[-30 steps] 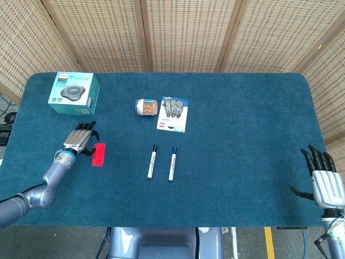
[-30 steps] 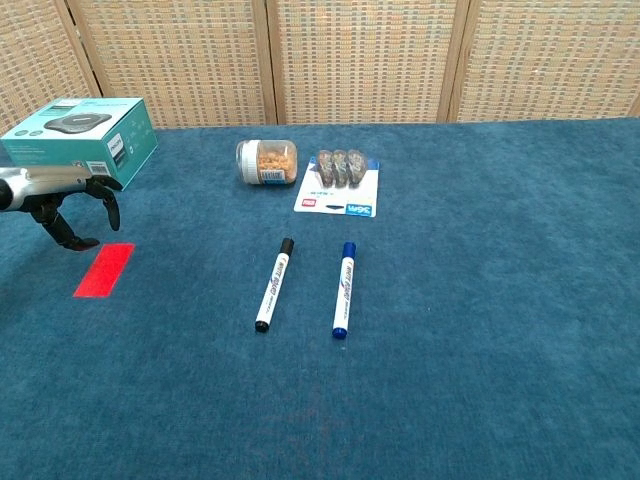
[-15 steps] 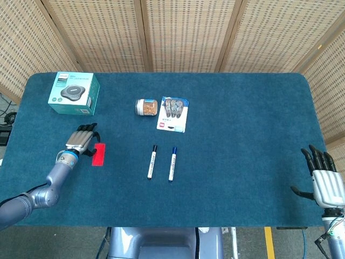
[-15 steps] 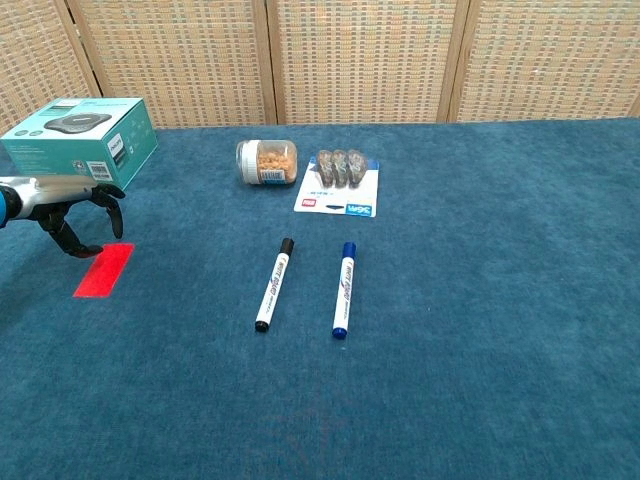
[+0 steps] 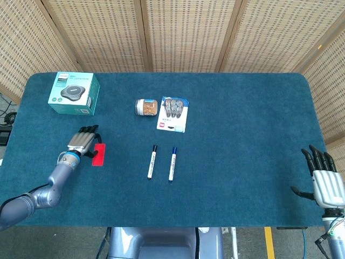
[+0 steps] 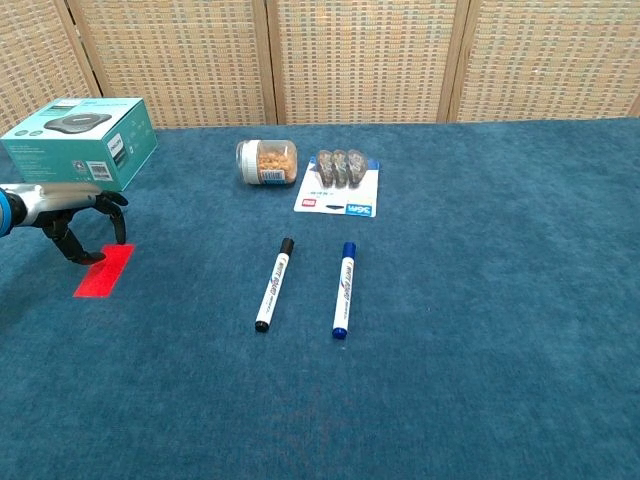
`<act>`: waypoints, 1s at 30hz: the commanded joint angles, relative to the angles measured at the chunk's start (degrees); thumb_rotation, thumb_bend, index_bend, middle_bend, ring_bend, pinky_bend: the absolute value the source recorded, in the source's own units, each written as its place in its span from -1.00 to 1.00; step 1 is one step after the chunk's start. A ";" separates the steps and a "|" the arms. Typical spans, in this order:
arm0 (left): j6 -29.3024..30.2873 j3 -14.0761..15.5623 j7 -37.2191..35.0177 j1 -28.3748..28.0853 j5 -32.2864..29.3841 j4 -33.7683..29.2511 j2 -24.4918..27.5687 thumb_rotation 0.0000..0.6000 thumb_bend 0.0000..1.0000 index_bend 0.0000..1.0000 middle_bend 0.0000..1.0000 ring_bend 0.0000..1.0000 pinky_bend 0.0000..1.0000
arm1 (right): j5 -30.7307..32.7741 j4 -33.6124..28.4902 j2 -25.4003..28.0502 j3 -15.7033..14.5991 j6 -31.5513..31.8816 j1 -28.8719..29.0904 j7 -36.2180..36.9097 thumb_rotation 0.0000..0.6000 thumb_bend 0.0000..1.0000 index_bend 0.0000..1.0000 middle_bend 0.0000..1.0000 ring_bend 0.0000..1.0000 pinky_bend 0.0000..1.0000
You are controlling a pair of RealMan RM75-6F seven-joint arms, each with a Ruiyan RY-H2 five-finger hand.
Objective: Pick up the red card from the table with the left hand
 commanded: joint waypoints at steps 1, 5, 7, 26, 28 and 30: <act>0.33 0.07 -0.40 0.28 0.47 -0.86 0.61 1.00 -0.18 -0.20 -1.00 -1.00 -1.00 | 0.02 -0.03 0.03 0.02 0.00 0.01 0.05 1.00 -1.00 -1.00 -1.00 -1.00 -1.00; -0.17 0.67 -0.82 0.67 1.23 -2.77 2.16 1.00 -0.18 -0.20 -1.00 -1.00 -1.00 | 0.02 -0.06 0.07 0.00 -0.01 0.00 0.05 1.00 -1.00 -1.00 -1.00 -1.00 -1.00; -0.67 1.01 -0.87 0.72 1.38 -3.59 2.92 1.00 -0.18 -0.20 -1.00 -1.00 -1.00 | 0.02 -0.07 0.08 -0.02 0.02 -0.02 0.08 1.00 -1.00 -1.00 -1.00 -1.00 -1.00; 8.23 -2.37 -9.22 4.00 11.22 -3.95 3.54 1.00 -0.24 -0.20 -1.00 -1.00 -1.00 | 0.58 0.03 0.14 0.04 -0.79 0.25 0.40 1.00 -1.00 -1.00 -1.00 -1.00 -1.00; 7.20 -2.56 -8.44 3.44 10.00 -2.40 2.32 1.00 -0.24 -0.20 -1.00 -1.00 -1.00 | 0.62 0.03 0.17 0.05 -0.80 0.23 0.50 1.00 -1.00 -1.00 -1.00 -1.00 -1.00; 6.46 -2.69 -7.60 2.97 9.01 -1.34 1.52 1.00 -0.24 -0.20 -1.00 -1.00 -1.00 | 0.63 0.06 0.19 0.06 -0.83 0.25 0.59 1.00 -1.00 -1.00 -1.00 -1.00 -1.00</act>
